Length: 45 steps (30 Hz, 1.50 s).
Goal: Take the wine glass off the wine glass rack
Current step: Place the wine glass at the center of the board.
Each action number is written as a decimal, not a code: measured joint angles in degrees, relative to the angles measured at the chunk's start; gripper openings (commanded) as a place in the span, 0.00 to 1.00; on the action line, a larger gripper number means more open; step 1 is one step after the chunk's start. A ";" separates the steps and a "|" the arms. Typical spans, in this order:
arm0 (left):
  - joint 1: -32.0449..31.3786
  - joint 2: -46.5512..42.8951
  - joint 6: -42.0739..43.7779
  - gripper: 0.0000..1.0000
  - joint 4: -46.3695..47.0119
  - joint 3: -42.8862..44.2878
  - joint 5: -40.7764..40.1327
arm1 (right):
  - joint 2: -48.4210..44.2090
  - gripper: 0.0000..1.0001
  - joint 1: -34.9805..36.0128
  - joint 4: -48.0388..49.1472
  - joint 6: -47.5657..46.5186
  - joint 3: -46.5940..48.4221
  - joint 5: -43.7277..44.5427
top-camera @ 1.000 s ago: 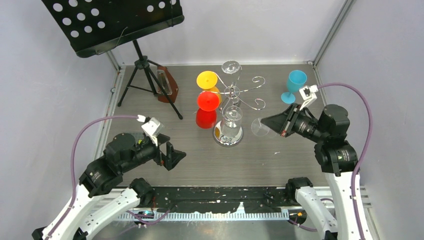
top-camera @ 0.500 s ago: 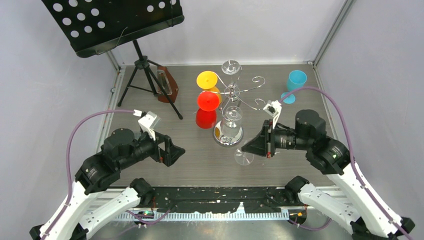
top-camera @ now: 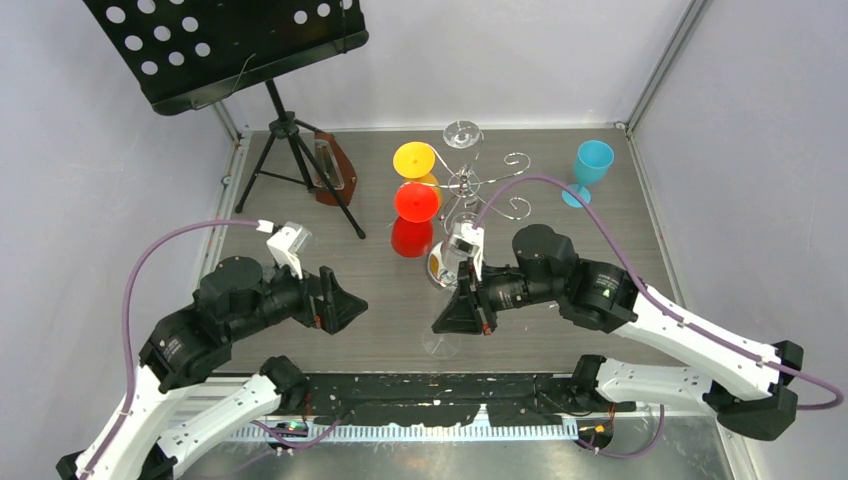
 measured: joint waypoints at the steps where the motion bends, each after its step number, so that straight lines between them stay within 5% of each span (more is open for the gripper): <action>1: 0.20 0.00 -0.70 0.99 -0.24 0.15 0.44 | 0.72 0.06 0.96 0.26 -0.57 0.79 0.33; 12: 3.17 -0.66 -12.39 0.99 0.44 0.28 11.43 | 9.11 0.06 9.57 2.75 -9.64 12.52 3.26; 25: 9.22 -3.67 -28.76 0.99 12.61 -7.43 25.46 | 10.36 0.06 15.58 5.68 -22.86 13.68 8.04; 41: 9.31 -4.24 -36.04 0.99 24.85 -12.44 31.67 | 14.38 0.06 23.41 14.43 -38.66 13.64 14.99; 45: 9.35 -4.66 -36.50 0.88 26.93 -13.16 32.46 | 14.73 0.06 24.55 15.87 -40.94 13.55 17.18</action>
